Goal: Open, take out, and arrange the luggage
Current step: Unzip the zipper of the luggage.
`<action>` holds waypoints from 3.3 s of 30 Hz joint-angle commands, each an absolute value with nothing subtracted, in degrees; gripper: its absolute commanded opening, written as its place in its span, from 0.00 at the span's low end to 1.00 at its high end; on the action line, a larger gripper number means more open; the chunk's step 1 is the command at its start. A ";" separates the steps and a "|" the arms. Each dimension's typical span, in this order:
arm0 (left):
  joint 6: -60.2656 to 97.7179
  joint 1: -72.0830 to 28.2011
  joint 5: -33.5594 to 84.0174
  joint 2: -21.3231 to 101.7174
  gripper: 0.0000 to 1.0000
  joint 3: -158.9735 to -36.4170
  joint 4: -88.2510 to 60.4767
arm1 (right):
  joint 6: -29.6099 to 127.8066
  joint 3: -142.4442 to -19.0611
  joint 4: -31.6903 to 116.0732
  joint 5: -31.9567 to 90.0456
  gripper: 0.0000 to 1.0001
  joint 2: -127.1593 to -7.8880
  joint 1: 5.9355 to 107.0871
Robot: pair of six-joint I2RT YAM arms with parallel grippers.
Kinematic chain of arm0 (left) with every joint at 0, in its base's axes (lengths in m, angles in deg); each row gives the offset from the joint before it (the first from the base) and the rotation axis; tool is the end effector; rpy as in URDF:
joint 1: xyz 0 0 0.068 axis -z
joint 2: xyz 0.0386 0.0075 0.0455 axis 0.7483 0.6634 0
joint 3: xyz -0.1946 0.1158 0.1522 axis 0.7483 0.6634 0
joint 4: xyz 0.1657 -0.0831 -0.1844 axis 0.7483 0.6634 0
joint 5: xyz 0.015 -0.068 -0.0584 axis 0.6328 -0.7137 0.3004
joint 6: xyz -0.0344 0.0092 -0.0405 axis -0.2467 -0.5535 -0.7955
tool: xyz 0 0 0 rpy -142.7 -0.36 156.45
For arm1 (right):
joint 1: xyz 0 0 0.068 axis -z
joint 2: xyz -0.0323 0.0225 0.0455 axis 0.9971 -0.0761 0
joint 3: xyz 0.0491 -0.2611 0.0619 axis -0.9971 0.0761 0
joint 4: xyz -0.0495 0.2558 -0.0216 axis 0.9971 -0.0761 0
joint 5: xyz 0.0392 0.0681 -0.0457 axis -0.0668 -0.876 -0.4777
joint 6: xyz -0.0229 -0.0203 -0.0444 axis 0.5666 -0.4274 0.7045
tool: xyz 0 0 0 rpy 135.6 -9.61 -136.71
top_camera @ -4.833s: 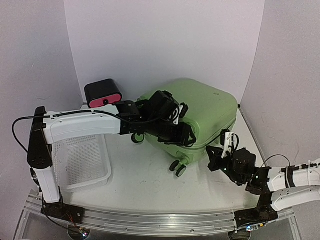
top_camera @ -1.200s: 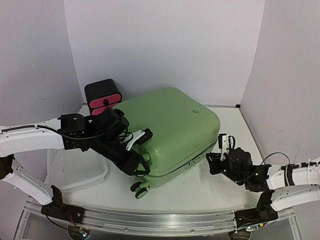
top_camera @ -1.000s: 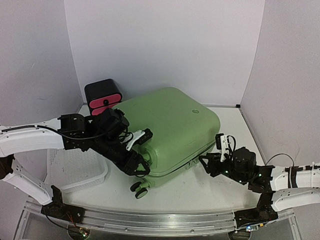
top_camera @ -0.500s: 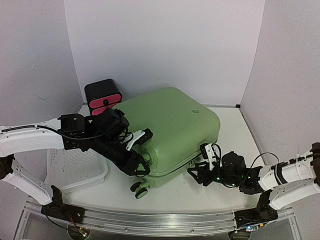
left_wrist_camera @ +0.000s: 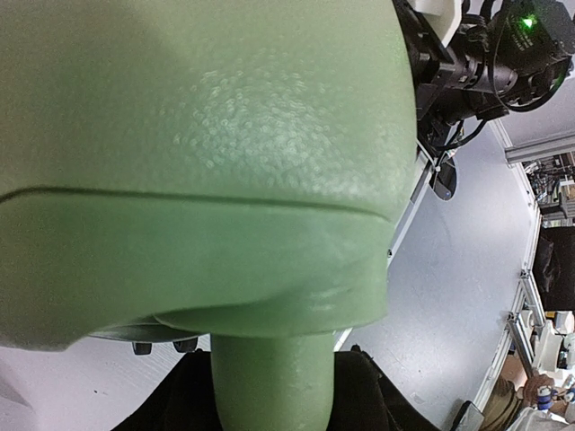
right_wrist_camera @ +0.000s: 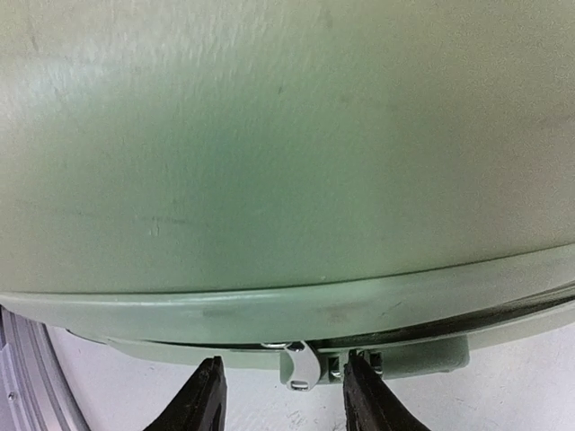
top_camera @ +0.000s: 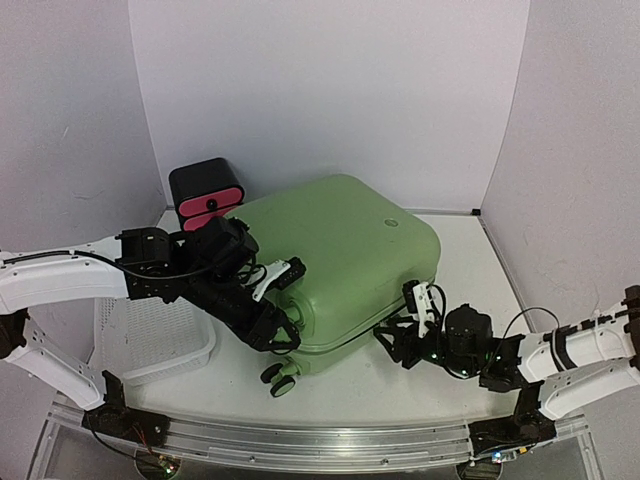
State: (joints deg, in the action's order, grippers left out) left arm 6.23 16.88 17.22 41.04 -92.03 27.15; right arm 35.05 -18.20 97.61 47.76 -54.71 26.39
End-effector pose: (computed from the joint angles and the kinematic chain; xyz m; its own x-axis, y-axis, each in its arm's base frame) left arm 0.1080 -0.2588 0.3064 -0.6737 0.5281 -0.5170 0.7389 0.4909 -0.4615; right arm 0.1185 0.1859 0.1911 -0.2684 0.2324 -0.9349 -0.6952 0.6250 0.3550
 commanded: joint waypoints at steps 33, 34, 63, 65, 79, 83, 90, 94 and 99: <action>7.02 18.52 13.45 38.27 0.00 -93.82 10.61 | 30.10 -18.67 97.51 62.99 0.00 -52.48 26.06; 6.94 18.51 13.45 38.27 0.00 -93.81 10.63 | 30.00 -18.44 97.00 63.85 0.00 -51.68 26.09; 5.85 18.83 14.77 32.41 0.00 -89.63 10.45 | 22.64 -20.26 92.59 57.70 0.00 -53.95 56.31; 5.94 18.83 14.33 32.47 0.00 -89.75 10.37 | 23.43 -21.39 93.50 57.16 0.00 -55.32 58.40; 7.02 23.26 12.26 42.10 0.00 -94.09 7.92 | 27.14 -25.45 92.03 59.30 0.00 -52.67 63.87; 8.24 24.34 11.88 45.85 0.00 -96.36 7.65 | 26.11 -24.48 86.43 63.80 0.00 -45.44 64.03; 17.40 23.05 19.61 44.65 0.00 -93.93 9.57 | 23.19 -21.48 78.30 67.71 0.00 -30.69 64.10; 19.88 14.37 17.27 44.16 0.00 -91.55 11.98 | 20.27 -21.07 73.83 66.67 0.00 -26.48 64.04; 24.91 9.09 20.16 46.51 0.00 -91.72 12.89 | 16.85 -20.71 69.55 63.51 0.00 -22.47 64.06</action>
State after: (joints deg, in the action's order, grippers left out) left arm 17.38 14.67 15.01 48.30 -90.36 14.83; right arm 22.02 -18.42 63.37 55.56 -27.13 62.66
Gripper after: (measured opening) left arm 0.501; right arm 0.009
